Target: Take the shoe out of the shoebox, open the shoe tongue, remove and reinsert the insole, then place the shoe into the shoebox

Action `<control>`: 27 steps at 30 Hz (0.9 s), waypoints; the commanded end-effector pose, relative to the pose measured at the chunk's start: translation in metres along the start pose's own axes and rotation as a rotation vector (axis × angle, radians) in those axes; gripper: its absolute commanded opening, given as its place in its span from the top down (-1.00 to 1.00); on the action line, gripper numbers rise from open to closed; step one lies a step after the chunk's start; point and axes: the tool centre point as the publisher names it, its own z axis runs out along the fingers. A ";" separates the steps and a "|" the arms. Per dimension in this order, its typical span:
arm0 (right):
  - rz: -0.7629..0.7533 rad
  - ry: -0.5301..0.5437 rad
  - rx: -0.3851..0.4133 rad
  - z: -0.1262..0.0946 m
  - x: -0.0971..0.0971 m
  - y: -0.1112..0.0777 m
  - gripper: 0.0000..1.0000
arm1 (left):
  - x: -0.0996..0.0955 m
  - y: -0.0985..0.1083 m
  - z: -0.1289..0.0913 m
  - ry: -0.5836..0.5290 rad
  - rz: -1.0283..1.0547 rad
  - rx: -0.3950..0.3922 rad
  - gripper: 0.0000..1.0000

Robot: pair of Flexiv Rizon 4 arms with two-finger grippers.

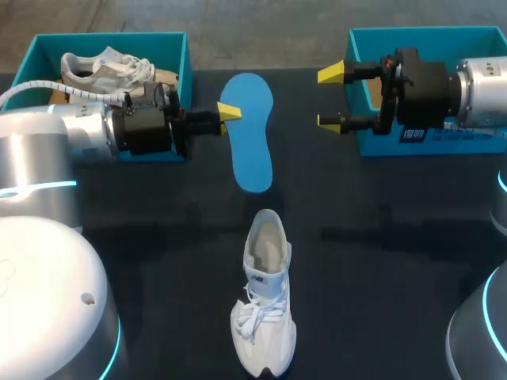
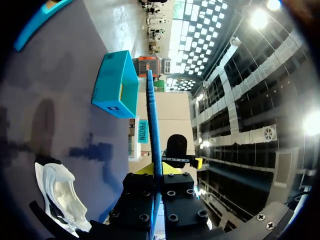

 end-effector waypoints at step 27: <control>-0.074 -0.664 0.143 -0.001 0.081 0.015 -1.00 | 0.000 0.000 -0.001 -0.005 0.016 -0.006 1.00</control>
